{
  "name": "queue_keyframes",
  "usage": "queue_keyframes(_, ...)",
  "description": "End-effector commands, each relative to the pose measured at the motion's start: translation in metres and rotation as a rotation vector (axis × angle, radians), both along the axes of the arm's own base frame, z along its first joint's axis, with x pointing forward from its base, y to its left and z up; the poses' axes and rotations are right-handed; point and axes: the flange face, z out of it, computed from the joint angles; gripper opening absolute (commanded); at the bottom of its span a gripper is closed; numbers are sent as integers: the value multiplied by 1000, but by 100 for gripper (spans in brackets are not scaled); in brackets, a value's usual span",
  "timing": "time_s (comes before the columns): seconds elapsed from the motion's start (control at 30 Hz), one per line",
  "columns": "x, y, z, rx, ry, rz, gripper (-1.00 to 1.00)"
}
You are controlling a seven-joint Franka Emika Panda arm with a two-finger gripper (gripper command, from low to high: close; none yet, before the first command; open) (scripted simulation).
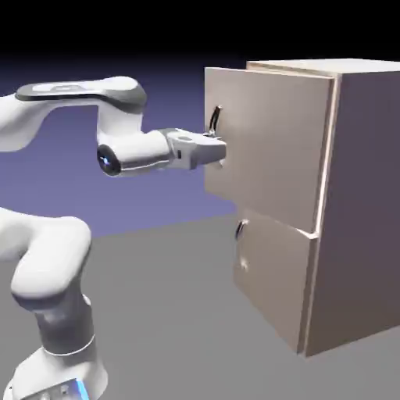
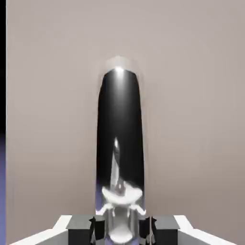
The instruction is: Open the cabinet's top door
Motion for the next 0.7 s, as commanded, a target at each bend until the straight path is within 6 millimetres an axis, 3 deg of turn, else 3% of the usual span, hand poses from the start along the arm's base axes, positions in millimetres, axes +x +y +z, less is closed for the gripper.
queue_keyframes(0.0,-5,-6,0,0,0,22,-100)
queue_keyframes(0.27,-36,-48,0,0,0,185,-100)
queue_keyframes(0.67,-64,-106,-1,-2,2,389,-100)
